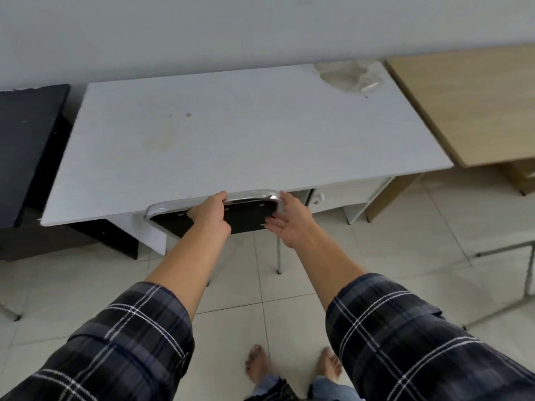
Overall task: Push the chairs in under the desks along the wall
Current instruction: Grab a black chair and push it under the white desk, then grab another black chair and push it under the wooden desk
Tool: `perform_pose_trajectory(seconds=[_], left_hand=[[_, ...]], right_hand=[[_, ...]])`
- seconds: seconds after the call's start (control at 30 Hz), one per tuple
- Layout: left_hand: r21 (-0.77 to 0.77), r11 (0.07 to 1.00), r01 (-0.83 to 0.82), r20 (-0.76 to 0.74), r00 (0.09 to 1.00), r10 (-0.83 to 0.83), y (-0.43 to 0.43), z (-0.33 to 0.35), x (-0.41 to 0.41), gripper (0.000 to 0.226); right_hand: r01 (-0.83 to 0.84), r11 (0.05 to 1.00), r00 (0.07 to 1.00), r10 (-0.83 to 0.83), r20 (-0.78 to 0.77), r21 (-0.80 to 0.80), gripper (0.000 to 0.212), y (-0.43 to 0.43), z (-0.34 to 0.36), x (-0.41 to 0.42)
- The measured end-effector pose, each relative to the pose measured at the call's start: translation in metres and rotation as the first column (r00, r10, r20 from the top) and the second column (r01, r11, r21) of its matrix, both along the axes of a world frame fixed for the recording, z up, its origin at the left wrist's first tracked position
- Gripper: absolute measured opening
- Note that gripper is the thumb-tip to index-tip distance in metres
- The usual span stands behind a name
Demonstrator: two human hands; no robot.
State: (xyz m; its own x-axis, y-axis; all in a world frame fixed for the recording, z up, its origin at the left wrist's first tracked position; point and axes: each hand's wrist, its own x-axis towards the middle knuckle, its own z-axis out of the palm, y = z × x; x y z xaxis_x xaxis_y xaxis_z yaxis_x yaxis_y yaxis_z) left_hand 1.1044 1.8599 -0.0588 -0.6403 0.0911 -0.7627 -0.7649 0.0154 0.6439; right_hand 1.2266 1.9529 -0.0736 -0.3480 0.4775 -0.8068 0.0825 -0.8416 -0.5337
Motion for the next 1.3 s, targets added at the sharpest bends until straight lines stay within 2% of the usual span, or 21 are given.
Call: perform_pose_trajectory(seconds=[0.1,0.13,0.2,0.23,0.3,0.37,0.53,0.7,0.87,0.93,1.1,1.3], left_hand=[[-0.144,0.989,0.046,-0.091,0.994,-0.059,0.02,0.001,0.035,0.081],[-0.173,0.98,0.093,-0.106,0.988,-0.113,0.028,0.001,0.051,0.082],[-0.215,0.951,0.222,-0.124,0.96,-0.253,0.042,-0.001,0.084,0.083],[-0.241,0.924,0.298,-0.139,0.931,-0.337,0.049,-0.002,0.1,0.083],[-0.306,0.833,0.462,-0.179,0.831,-0.527,0.065,-0.003,0.14,0.079],[-0.367,0.713,0.597,-0.216,0.691,-0.69,0.082,-0.001,0.188,0.079],[-0.457,0.462,0.76,-0.288,0.364,-0.886,0.117,0.01,0.322,0.072],[-0.508,0.28,0.814,-0.313,0.128,-0.941,0.134,0.014,0.464,0.081],[-0.539,0.083,0.838,-0.344,-0.129,-0.93,0.152,0.018,0.615,0.08],[-0.535,0.017,0.845,-0.351,-0.204,-0.914,0.159,0.02,0.667,0.08],[-0.524,-0.124,0.843,-0.369,-0.356,-0.858,0.181,0.02,0.784,0.078],[-0.491,-0.231,0.84,-0.355,-0.436,-0.827,0.231,0.008,0.878,0.071]], right_hand=[[-0.172,0.974,0.974,0.145,0.175,0.149,0.029,0.006,0.002,0.041],[-0.223,0.952,0.958,0.175,0.228,0.208,0.036,0.008,0.001,0.059],[-0.305,0.897,0.925,0.2,0.323,0.32,0.068,0.012,-0.001,0.091],[-0.334,0.865,0.911,0.194,0.364,0.374,0.076,0.013,0.0,0.108],[-0.369,0.811,0.885,0.157,0.439,0.454,0.077,0.018,0.001,0.149],[-0.415,0.766,0.848,0.132,0.513,0.49,0.077,0.024,0.002,0.199],[-0.507,0.696,0.733,0.038,0.679,0.509,0.076,0.032,0.004,0.339],[-0.474,0.719,0.654,-0.1,0.75,0.509,0.074,0.027,0.006,0.481],[-0.344,0.791,0.603,-0.227,0.765,0.505,0.072,0.019,0.013,0.626],[-0.285,0.811,0.582,-0.278,0.764,0.511,0.073,0.017,0.017,0.675],[-0.132,0.832,0.526,-0.402,0.75,0.539,0.072,0.021,0.022,0.783],[-0.016,0.823,0.475,-0.493,0.728,0.568,0.077,0.056,0.019,0.872]])
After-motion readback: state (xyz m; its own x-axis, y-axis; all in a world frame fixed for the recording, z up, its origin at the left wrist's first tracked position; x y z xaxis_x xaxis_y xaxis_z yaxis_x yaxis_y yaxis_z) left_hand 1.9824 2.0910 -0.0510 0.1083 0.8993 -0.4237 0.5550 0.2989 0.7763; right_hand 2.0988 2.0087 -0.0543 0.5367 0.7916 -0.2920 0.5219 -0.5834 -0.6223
